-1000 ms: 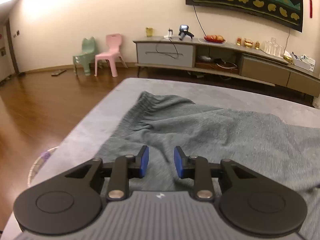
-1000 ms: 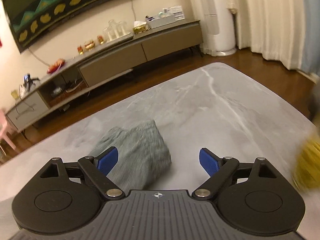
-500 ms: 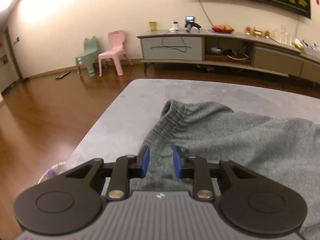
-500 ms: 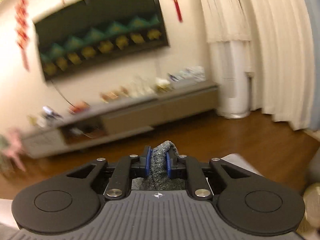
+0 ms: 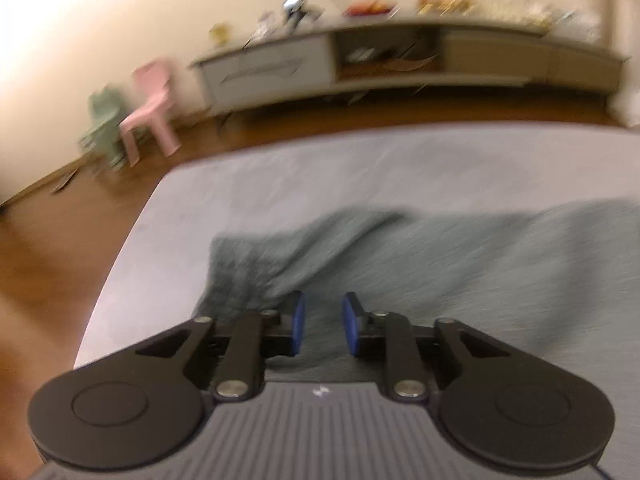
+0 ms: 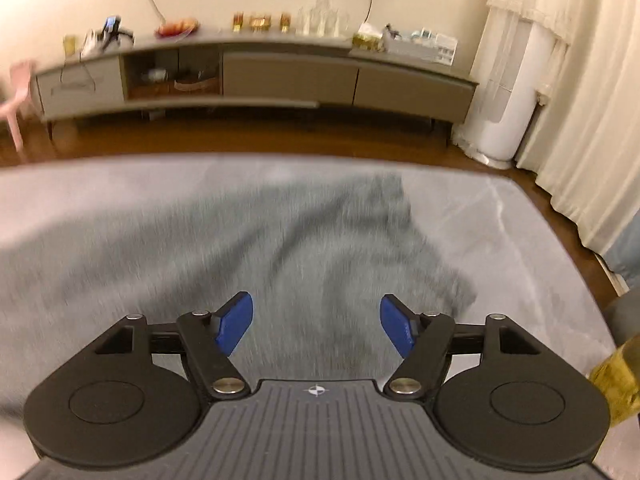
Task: Fold clothes
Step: 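Pull the waistband along the table with the left tool while the right tool smooths the legs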
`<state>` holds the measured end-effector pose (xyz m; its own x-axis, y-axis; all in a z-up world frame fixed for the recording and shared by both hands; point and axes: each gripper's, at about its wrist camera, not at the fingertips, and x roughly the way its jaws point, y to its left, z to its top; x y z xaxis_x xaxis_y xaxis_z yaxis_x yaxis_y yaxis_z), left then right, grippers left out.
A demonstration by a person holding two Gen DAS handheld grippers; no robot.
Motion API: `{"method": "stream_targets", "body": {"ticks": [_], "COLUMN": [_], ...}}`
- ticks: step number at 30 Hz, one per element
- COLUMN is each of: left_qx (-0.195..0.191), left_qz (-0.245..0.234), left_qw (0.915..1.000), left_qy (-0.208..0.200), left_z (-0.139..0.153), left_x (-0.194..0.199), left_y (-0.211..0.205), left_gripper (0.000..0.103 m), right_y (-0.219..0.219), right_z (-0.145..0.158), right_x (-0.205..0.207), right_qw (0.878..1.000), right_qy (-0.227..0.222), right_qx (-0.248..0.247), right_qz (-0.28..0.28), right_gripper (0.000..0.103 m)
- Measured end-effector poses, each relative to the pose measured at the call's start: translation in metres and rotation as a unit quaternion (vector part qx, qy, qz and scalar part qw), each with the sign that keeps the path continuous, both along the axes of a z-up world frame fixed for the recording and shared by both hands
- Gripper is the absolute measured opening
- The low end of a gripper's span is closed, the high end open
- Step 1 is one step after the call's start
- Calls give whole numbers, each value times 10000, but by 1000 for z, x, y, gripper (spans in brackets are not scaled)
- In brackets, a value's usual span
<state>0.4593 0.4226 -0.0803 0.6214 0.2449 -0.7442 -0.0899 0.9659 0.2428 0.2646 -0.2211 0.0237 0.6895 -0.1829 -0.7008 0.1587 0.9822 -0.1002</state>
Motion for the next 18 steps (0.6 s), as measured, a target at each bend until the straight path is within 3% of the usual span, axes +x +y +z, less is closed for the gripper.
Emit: {"method": "stream_targets", "body": {"ticks": [4, 7, 9, 11, 13, 16, 18], "left_qx": [75, -185, -244, -302, -485, -584, -314], "left_qz": [835, 1103, 1226, 1047, 509, -260, -196], "left_qw": [9964, 9935, 9919, 9935, 9969, 9979, 9993], "left_qy": [-116, -229, -225, -326, -364, -123, 16], "left_z": [-1, 5, 13, 28, 41, 42, 32], "left_x": [11, 12, 11, 5, -2, -10, -14], "left_y": [39, 60, 59, 45, 25, 4, 1], "left_gripper": [9, 9, 9, 15, 22, 23, 23], "right_y": [-14, -15, -6, 9, 27, 63, 71], "right_z": [-14, -13, -12, -8, -1, 12, 1], "right_x": [-14, -24, -26, -27, -29, -23, -3], "right_qw": [9997, 9983, 9941, 9903, 9888, 9964, 9980], "right_qy": [173, 446, 654, 669, 518, -27, 116], "right_qx": [48, -309, -835, -1197, -1384, -828, -588], "right_qz": [-192, -201, -209, -227, -217, 173, 209], "right_gripper": [68, 67, 68, 67, 63, 65, 66]}}
